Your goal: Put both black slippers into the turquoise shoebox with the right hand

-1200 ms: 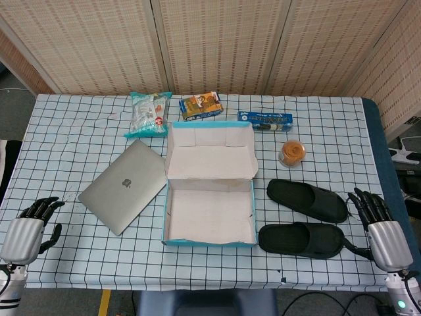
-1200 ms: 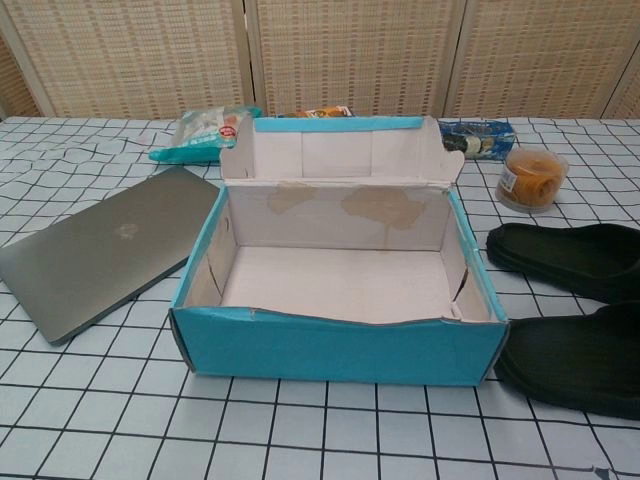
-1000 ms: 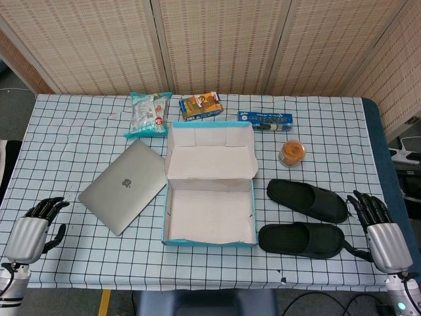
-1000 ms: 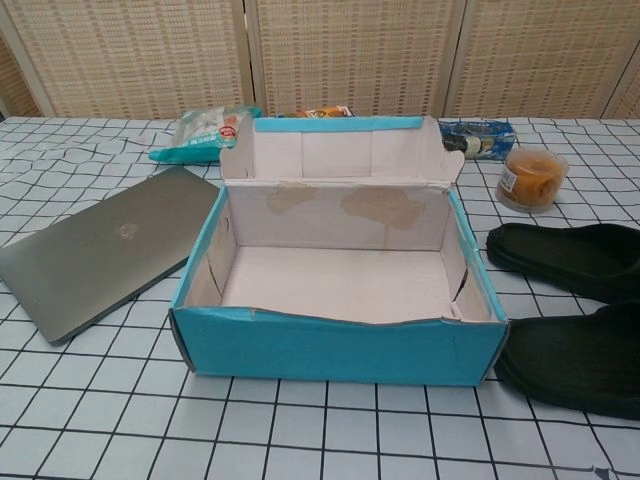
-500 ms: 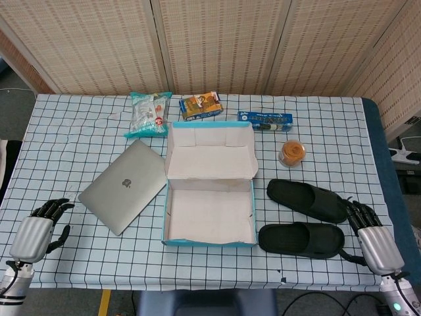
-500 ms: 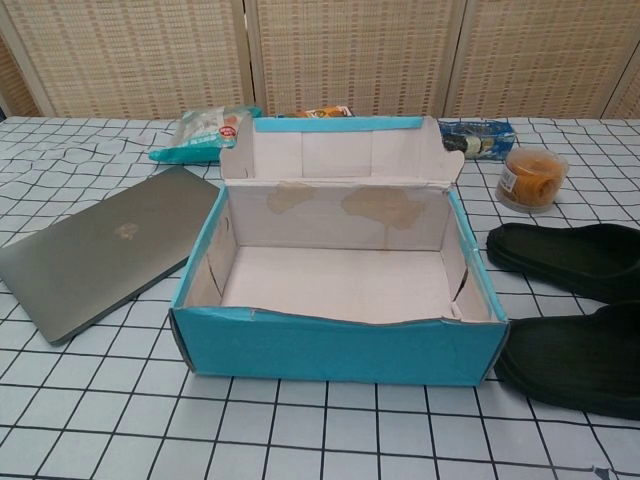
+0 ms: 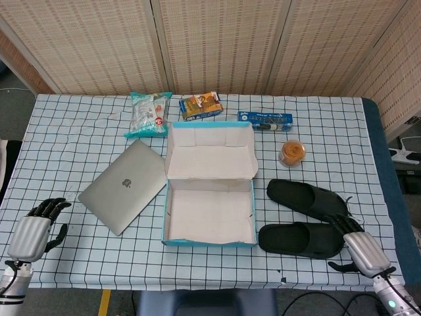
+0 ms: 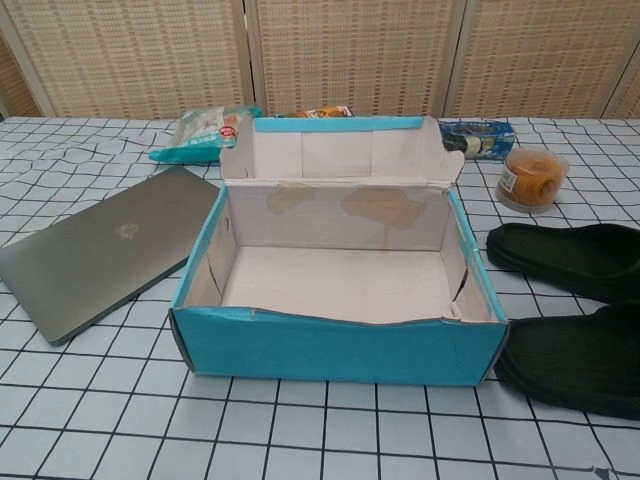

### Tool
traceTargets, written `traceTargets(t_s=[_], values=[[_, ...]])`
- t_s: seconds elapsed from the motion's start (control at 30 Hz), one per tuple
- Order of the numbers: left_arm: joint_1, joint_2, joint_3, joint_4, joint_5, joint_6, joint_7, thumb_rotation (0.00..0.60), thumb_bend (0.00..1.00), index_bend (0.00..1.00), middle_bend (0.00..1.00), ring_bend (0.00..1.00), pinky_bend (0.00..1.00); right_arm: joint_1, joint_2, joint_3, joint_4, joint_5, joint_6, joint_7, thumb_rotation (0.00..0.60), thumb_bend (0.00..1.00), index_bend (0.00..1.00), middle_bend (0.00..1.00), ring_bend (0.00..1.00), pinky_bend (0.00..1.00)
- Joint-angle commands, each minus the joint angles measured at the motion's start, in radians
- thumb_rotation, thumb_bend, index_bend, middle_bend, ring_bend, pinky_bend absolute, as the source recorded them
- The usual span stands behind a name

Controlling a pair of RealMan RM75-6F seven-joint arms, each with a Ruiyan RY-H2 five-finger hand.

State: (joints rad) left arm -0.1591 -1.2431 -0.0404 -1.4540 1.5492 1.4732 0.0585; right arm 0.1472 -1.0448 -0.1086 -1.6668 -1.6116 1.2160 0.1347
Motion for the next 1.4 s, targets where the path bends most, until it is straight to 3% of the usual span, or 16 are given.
traceTargets(t_s=[0.03, 0.83, 1.13, 1.3, 1.4], values=[[0.004, 0.004, -0.004, -0.003, -0.002, 0.01, -0.011, 0.6, 0.46, 0.26, 0.2, 0.18, 0.37, 0.022, -0.025, -0.012, 0.014, 0.011, -0.049, -0.014, 0.6, 0.05, 0.04, 0.06, 0.0, 0.09], [0.006, 0.012, -0.015, -0.003, -0.027, 0.009, -0.033, 0.6, 0.46, 0.27, 0.2, 0.18, 0.37, 0.108, -0.16, 0.027, 0.109, 0.146, -0.225, -0.077, 0.6, 0.05, 0.03, 0.06, 0.0, 0.09], [0.005, 0.011, -0.013, -0.005, -0.028, 0.005, -0.023, 0.6, 0.46, 0.27, 0.2, 0.18, 0.37, 0.117, -0.199, 0.03, 0.152, 0.169, -0.239, -0.084, 0.6, 0.05, 0.03, 0.06, 0.0, 0.09], [0.005, 0.014, -0.013, -0.009, -0.028, 0.005, -0.027, 0.6, 0.45, 0.28, 0.2, 0.18, 0.37, 0.111, -0.221, 0.031, 0.178, 0.172, -0.224, -0.091, 0.6, 0.05, 0.12, 0.15, 0.01, 0.1], [0.005, 0.013, -0.014, -0.009, -0.031, 0.005, -0.026, 0.6, 0.46, 0.28, 0.2, 0.18, 0.37, 0.106, -0.234, 0.034, 0.193, 0.177, -0.211, -0.096, 0.6, 0.05, 0.22, 0.25, 0.08, 0.15]])
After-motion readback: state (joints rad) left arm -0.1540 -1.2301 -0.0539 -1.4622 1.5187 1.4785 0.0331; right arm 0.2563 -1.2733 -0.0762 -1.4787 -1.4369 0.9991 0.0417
